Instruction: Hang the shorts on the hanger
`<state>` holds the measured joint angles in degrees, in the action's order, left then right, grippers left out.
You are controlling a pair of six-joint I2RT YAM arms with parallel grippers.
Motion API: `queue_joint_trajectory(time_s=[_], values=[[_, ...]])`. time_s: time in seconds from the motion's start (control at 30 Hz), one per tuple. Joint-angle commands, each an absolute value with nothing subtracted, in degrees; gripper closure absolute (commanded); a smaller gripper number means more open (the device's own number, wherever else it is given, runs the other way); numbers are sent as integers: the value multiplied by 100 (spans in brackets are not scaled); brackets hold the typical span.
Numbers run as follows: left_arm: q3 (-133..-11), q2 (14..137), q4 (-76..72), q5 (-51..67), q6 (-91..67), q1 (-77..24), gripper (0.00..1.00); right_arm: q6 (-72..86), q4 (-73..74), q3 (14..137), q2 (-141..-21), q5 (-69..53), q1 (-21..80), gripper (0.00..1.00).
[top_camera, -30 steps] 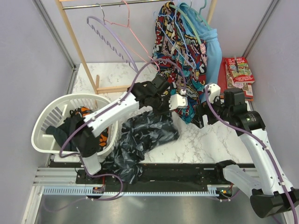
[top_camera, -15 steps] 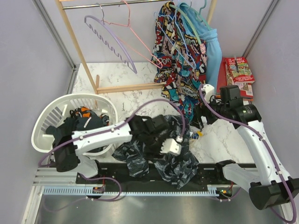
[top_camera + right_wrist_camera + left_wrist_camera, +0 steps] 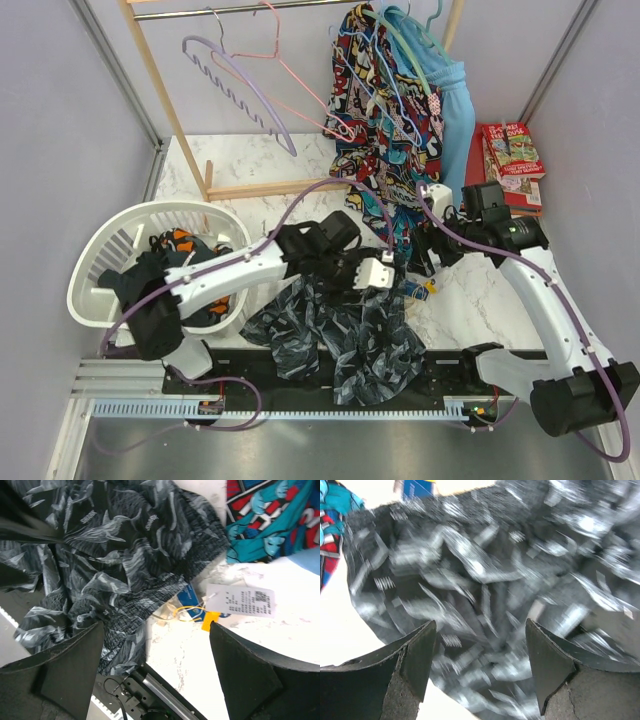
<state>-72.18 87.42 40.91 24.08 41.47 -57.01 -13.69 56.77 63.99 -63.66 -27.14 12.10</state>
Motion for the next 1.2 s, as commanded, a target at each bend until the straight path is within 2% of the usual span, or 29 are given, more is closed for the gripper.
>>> queue_joint_trajectory(time_s=[0.0, 0.2, 0.3, 0.33, 0.4, 0.43, 0.57, 0.63, 0.73, 0.9, 1.0, 1.17], values=[[-7795, 9561, 2972, 2320, 4264, -5669, 22, -1064, 5537, 6662, -6004, -1944, 1143, 7], [-8252, 10546, 2829, 2662, 3411, -5581, 23, -694, 5599, 6662, -5985, -1415, 871, 6], [-8630, 10950, 3434, 2935, 3200, -5476, 43, -686, 5634, 6706, -6143, -1634, 791, 6], [-8735, 11064, 3584, 2988, 3112, -5406, 64, -677, 5634, 6732, -6187, -1696, 782, 6], [-9061, 11258, 3901, 3234, 2971, -5160, 90, -668, 5634, 6750, -6319, -1871, 782, 6], [-9105, 11241, 4033, 3304, 2927, -5081, 98, -685, 5634, 6776, -6354, -1924, 774, 7], [-9010, 10514, 4061, 3638, 2918, -4625, 98, -826, 5634, 6829, -6460, -2109, 765, 8], [-8834, 9698, 4095, 3839, 3110, -4457, 98, -923, 5616, 6864, -6495, -2101, 756, 8], [-8255, 8581, 5016, 4051, 4540, -4456, 98, -1028, 5616, 6829, -6539, -2136, 747, 8], [-6156, 7297, 6764, 3297, 6651, -4983, 98, -1177, 5581, 6698, -6636, -2407, 747, 9], [-5205, 6716, 6751, 2936, 6882, -5054, 98, -1370, 5607, 6610, -6706, -2723, 747, 11], [-4746, 6556, 6267, 2698, 6663, -5054, 98, -1740, 5661, 6478, -6882, -3699, 782, 17]])
